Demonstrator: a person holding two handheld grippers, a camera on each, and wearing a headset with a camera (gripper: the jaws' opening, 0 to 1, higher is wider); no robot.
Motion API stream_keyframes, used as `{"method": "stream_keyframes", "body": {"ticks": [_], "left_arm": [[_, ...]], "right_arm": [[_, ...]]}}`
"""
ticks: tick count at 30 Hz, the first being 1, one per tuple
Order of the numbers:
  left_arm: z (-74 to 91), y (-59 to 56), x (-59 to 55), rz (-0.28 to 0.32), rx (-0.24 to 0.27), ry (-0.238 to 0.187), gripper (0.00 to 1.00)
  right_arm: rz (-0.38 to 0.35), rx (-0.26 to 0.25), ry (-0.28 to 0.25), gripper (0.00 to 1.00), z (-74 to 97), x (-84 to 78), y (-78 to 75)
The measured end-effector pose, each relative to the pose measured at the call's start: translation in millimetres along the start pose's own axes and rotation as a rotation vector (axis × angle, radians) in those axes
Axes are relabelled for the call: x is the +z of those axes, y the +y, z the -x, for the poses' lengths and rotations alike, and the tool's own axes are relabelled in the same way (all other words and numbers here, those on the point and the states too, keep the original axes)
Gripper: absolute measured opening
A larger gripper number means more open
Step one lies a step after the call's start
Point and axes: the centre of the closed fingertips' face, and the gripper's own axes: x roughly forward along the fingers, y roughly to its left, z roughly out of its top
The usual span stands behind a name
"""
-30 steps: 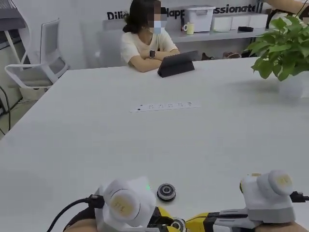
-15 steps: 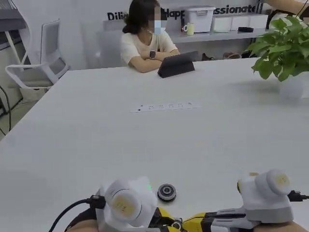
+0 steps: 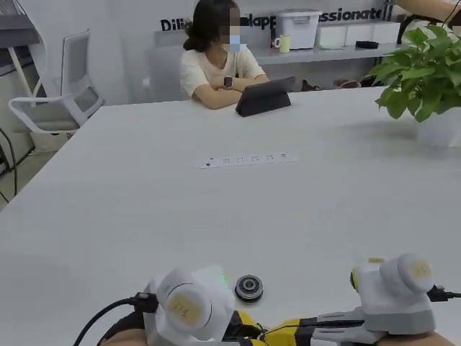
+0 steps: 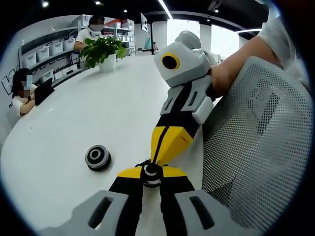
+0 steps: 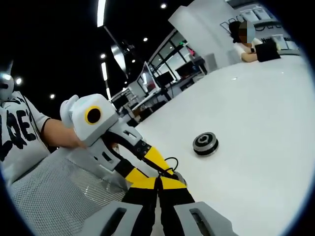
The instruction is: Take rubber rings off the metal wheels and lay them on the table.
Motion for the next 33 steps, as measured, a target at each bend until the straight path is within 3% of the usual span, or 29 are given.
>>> {"method": "stream_keyframes", "body": {"ticks": [9,13,20,33], "left_arm": [[1.5,0.8,-0.7,0.024,-0.025,-0.030,0.07],[2.0,2.1,0.4,0.097,-0.038,-0.045,0.07],[1.9,0.4,1.1,0.137,-0.053,-0.054,0.09],[3.6,-7.3,4.4,0.129,-0.091,-0.051,0.20]], "right_arm": [[0.005,-0.030,0.002,0.00,1.7,-1.4,-6.5],[0.001,-0.038,0.004,0.00,1.9,-2.2,-8.6],[-0.003,-0.041,0.006,0.00,1.9,-3.1,-9.7],[-0.018,-0.046,-0.010,0.00,3.9,-0.8,-10.8]]}}
